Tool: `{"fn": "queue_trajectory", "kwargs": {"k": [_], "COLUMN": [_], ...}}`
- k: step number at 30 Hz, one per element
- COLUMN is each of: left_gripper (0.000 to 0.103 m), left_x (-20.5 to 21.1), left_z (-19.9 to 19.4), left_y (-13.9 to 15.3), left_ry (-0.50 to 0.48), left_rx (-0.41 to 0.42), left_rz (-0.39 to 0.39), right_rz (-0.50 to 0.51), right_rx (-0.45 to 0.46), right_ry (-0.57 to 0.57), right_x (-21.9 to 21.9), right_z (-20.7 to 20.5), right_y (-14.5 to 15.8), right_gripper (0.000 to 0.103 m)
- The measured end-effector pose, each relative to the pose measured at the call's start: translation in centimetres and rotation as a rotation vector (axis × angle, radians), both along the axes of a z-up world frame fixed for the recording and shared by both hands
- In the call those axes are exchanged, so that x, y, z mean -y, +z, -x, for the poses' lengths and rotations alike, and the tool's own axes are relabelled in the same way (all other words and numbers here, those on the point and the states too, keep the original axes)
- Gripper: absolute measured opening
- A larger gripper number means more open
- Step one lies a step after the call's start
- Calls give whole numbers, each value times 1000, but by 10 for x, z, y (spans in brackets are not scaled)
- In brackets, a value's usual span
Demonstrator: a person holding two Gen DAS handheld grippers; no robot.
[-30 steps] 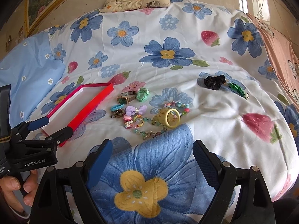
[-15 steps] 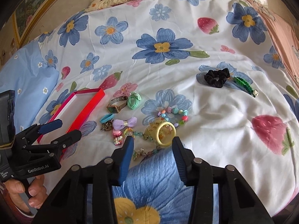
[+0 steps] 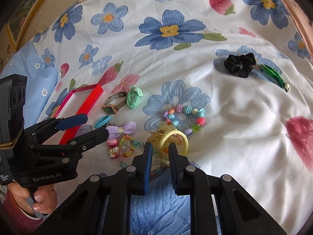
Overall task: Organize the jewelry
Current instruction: 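Grasp the purple bow clip with the left tool while the right tool grasps the yellow hair tie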
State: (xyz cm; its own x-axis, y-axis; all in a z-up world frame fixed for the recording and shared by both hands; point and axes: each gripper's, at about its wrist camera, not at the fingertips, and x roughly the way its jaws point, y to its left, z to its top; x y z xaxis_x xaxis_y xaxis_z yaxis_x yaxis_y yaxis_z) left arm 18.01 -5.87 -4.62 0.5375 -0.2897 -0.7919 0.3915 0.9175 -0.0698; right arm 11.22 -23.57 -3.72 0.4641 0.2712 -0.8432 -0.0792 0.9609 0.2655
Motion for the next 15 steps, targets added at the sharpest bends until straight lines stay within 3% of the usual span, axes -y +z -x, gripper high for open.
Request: {"fn": "queue_trajectory", "kwargs": {"k": [2, 4, 6, 9, 15], "left_gripper": [63, 48, 25, 16, 8], "left_x": [5, 9, 12, 13, 1], "left_z": [-6, -10, -13, -8, 12], "left_y": [-6, -10, -14, -10, 7], "left_ry": [-8, -15, -18, -20, 2], "left_rx": [-20, -36, -47, -28, 6], "left_rz": [0, -1, -1, 2, 42], "right_rz": [-5, -8, -13, -15, -35], "right_rx": [-12, -16, -18, -6, 27], "right_ry": [1, 2, 3, 7, 28], "right_x": [2, 2, 3, 3, -2], "right_z": [-1, -1, -1, 0, 2], "right_y": [-4, -5, -5, -1, 14], "right_gripper": [15, 7, 5, 3, 3]}}
